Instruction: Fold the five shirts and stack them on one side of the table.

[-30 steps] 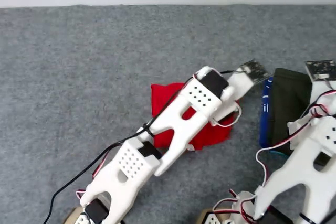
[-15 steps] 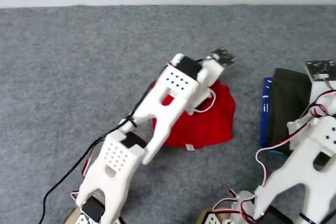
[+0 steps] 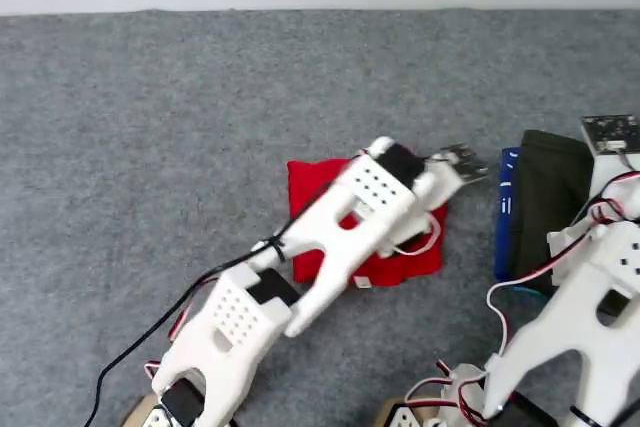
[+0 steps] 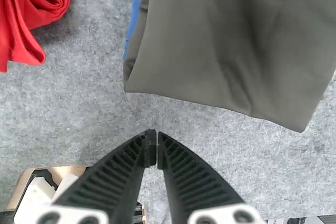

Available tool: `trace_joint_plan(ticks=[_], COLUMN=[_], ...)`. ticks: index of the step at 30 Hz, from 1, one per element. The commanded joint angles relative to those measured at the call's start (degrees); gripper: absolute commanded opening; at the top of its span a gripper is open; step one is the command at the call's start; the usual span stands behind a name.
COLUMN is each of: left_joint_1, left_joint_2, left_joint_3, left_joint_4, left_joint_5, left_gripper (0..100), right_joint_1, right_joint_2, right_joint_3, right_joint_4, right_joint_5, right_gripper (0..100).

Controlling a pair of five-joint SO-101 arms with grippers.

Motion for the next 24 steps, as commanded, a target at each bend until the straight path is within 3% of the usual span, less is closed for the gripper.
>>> trace_joint_plan(ticks=[1,7,16,24], left_joint_1=[2.6,2.1,-8.3,-7.3], left_joint_2=[-0.6,-1.0,-0.4,6.6], left_joint_3=[-11.6,-16.3,-16.3,-16.7], left_joint_4=[1.3,1.3,1.1,-7.8], left_joint_5=[1.7,1.7,1.6,1.5], left_gripper=[1,1,1,1], right_joint_1=[0.5,0.7,0.5,0.4], right_joint_2=[-1.6,-1.6,-1.2,-1.1], right_joint_3=[-0.4,-0.4,-0.4,0.0], right_joint_4=[0.0,0.0,0.0,-3.6], right_joint_5=[0.5,0.5,0.5,0.3], right_gripper=[1.5,1.5,1.5,1.5])
